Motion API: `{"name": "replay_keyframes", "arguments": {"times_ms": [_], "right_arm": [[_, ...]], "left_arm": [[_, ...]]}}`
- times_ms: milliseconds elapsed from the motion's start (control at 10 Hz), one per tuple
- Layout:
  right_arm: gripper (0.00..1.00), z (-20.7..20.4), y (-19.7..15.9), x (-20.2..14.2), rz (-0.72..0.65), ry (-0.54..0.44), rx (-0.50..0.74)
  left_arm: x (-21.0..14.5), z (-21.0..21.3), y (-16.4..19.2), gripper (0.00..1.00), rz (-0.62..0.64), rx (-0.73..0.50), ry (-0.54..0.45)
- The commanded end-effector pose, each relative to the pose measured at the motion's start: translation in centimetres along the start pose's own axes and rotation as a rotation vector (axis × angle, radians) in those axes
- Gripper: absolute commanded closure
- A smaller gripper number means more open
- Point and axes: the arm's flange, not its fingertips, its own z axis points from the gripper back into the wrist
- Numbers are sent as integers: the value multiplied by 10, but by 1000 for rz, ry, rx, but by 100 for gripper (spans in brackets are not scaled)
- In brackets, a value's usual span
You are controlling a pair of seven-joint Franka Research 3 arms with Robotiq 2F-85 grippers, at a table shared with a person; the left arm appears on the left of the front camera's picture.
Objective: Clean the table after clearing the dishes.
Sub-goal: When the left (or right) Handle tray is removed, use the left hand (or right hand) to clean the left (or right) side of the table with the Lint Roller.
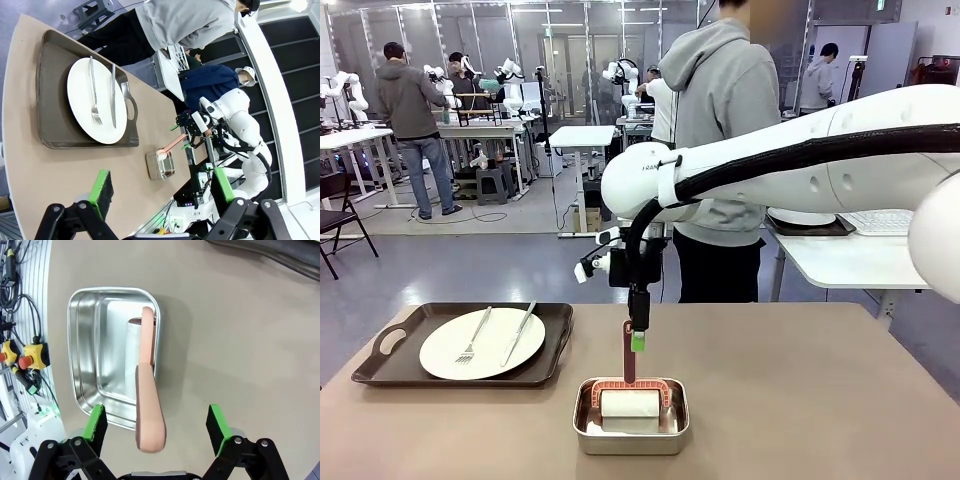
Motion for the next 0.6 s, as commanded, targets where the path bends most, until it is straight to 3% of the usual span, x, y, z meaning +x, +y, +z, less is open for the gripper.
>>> {"name": "replay_keyframes", "arguments": {"times_ms": [0,500], "right_arm": [[0,0,-2,15,-22,37,5],[0,-7,-5,24,-36,48,72]], "left_arm": [[-1,2,-1,0,-6,-4,-2],[-1,2,-1,0,-6,-4,-2]]}}
